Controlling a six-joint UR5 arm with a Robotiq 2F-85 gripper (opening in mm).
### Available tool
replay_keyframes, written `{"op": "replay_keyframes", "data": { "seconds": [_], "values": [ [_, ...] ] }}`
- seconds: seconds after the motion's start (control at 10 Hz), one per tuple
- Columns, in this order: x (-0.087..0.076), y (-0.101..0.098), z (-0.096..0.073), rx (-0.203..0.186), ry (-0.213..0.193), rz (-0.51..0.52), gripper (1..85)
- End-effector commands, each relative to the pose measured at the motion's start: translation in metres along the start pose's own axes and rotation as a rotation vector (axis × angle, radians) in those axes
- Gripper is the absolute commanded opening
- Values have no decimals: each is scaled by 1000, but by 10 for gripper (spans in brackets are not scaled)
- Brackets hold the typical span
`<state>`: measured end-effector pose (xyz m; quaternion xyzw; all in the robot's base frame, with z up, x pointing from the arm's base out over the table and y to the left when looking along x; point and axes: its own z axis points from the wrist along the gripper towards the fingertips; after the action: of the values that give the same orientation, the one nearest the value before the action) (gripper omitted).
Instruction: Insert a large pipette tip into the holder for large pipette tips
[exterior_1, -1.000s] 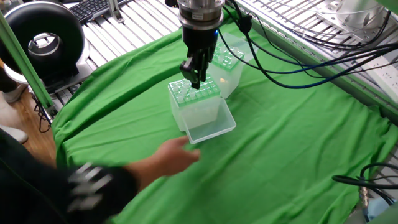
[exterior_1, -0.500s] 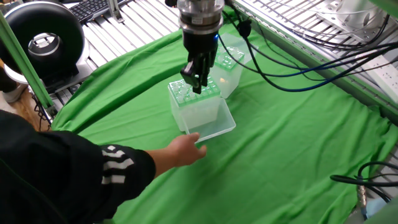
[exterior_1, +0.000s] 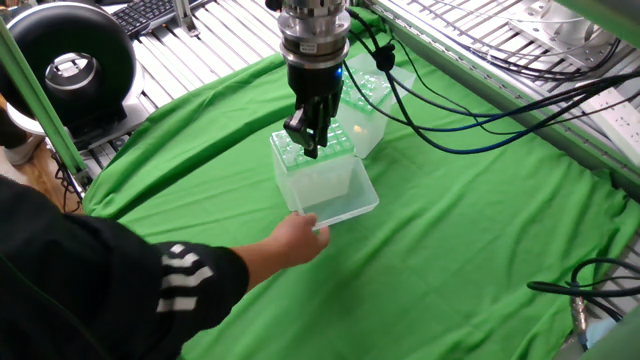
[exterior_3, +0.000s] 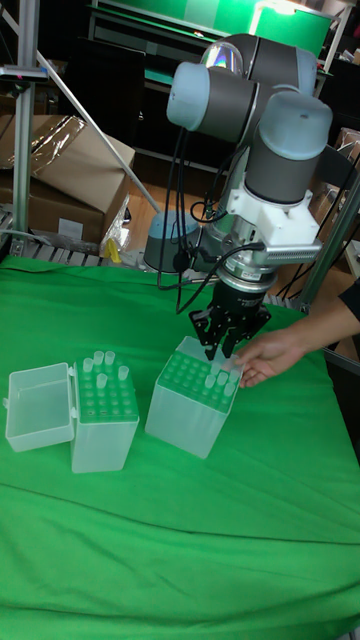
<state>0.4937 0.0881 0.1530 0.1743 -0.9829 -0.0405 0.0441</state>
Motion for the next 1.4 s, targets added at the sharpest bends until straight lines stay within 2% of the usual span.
{"op": "replay_keyframes", "data": {
  "seconds": [0.0,0.6,0.7,0.8,0.9,1.3],
  "values": [
    [-2,0,4,-8,-4,-3,323],
    [-9,2,16,-1,-11,14,313],
    [-8,1,16,2,-10,21,293],
    [-6,0,16,6,-4,34,210],
    [-4,-2,14,17,3,47,173],
    [3,4,-1,23,22,76,97]
  ]
}}
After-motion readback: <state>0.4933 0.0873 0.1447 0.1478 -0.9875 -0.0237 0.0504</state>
